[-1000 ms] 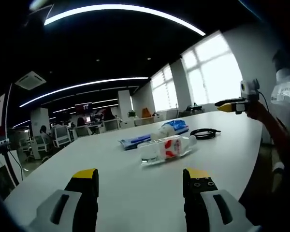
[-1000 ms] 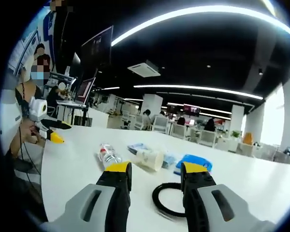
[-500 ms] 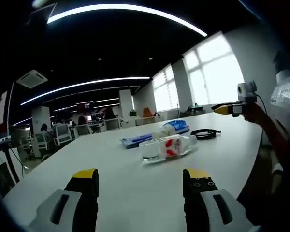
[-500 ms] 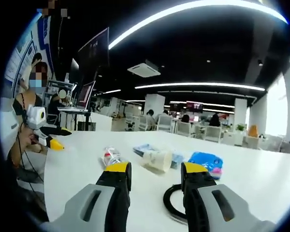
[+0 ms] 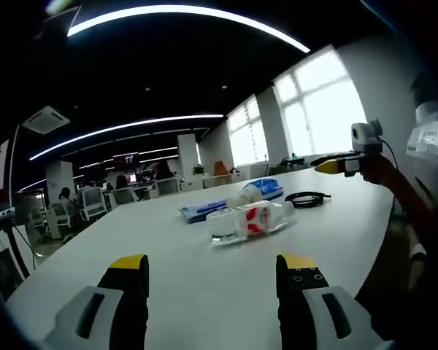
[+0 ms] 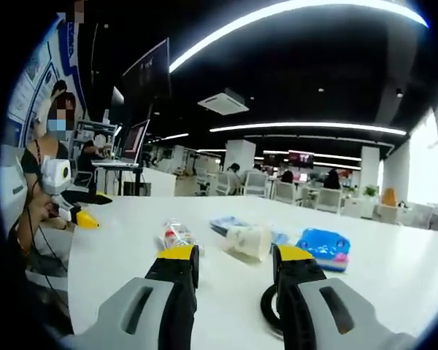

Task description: Arrange the tabletop items into an orderly group along one side of the table until the central work area is clear of visible clutter.

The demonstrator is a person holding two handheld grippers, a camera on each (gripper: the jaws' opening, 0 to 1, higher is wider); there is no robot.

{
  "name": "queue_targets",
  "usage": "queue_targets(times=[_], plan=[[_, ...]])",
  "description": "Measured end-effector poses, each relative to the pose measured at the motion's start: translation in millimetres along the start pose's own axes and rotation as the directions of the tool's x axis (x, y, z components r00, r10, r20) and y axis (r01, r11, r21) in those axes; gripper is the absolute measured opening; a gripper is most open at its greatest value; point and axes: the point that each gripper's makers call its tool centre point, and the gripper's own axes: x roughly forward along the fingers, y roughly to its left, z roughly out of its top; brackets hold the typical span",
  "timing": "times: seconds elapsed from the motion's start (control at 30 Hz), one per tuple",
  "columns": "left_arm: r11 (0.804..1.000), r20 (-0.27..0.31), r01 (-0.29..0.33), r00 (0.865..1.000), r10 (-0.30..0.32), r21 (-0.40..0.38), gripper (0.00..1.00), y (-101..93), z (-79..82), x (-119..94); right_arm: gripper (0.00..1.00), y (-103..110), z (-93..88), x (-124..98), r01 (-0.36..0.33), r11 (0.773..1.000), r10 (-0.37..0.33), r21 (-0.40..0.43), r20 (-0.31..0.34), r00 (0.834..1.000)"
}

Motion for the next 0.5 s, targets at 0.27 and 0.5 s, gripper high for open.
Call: queue_targets(times=[0.27, 0.5], plan=[[1.0, -0.005, -0.012, 1.0, 0.012, -0.01, 0.71, 4.5, -3.5, -2, 0.39, 7, -2.7, 7, -0.023, 1.0, 0.023, 0.009, -0.008, 1.0], [1.0, 0.003, -0.007, 1.0, 0.007, -0.009, 0.71, 4.6, -1.3, -3, 0.39, 9, -6.4, 12, -0.032, 0.999, 0.032, 0.008, -0.018, 0.999]])
